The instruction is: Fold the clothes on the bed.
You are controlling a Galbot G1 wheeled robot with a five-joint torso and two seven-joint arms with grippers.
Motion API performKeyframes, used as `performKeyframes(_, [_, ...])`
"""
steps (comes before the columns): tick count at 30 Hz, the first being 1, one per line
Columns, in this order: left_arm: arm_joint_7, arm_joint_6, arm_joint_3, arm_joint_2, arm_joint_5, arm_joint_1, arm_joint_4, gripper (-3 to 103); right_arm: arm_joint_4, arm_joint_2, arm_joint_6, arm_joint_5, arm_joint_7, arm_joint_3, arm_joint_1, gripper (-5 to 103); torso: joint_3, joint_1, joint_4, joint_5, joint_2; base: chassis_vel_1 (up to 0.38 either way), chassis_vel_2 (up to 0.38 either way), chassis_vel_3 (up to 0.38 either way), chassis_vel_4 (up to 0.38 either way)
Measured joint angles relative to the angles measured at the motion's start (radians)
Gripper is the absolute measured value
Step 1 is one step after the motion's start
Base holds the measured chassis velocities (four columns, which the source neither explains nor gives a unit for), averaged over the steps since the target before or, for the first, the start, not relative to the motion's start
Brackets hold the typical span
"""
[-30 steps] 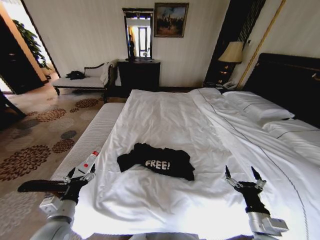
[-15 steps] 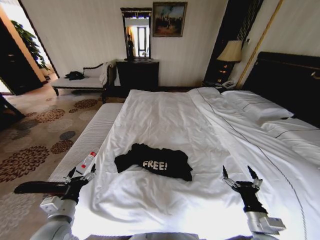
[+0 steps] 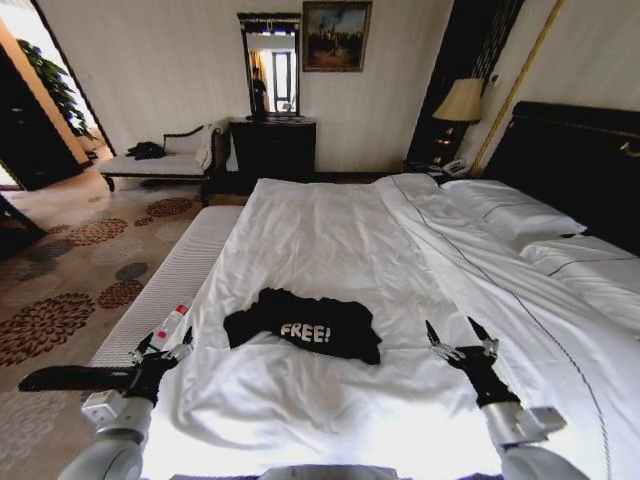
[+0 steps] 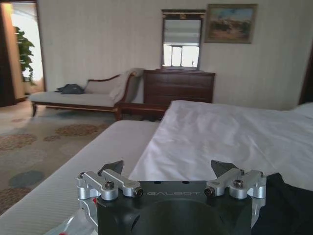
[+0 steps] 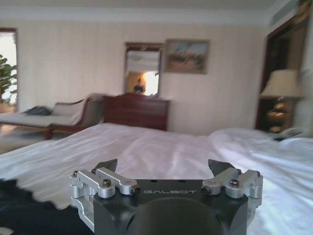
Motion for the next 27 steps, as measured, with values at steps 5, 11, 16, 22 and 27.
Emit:
performKeyframes(5, [0.000,0.011,0.007,0.033,0.002,-0.019,0.013,100,-0.037,-0.142,-0.097,0.112,0.007,-0.053,0.084,100,0.000,0.000,0.0011,0.0005,0.000,0.000,0.000,0.000,0.000])
performKeyframes(11, [-0.006,0.027,0.029,0.065,0.002,-0.049,0.028,100,-0.129,-0.259,-0.162,0.263,0.003,-0.161,0.215,100,0.000,0.000,0.0012,0.0003,0.000,0.000,0.000,0.000,0.000])
performKeyframes(16, [-0.011,0.031,0.067,0.076,0.018,-0.053,0.042,100,-0.252,-0.349,-0.181,0.349,-0.045,-0.296,0.360,100,0.000,0.000,0.0007,0.0004,0.000,0.000,0.000,0.000,0.000])
performKeyframes(22, [-0.014,0.031,0.099,0.076,0.034,-0.048,0.063,100,-0.421,-0.401,-0.187,0.402,-0.100,-0.531,0.590,100,0.000,0.000,0.0004,0.0002,0.000,0.000,0.000,0.000,0.000])
performKeyframes(27, [-0.015,0.031,0.112,0.077,0.036,-0.052,0.080,100,-0.557,-0.382,-0.189,0.425,-0.128,-0.716,0.810,100,0.000,0.000,0.0011,0.0002,0.000,0.000,0.000,0.000,0.000])
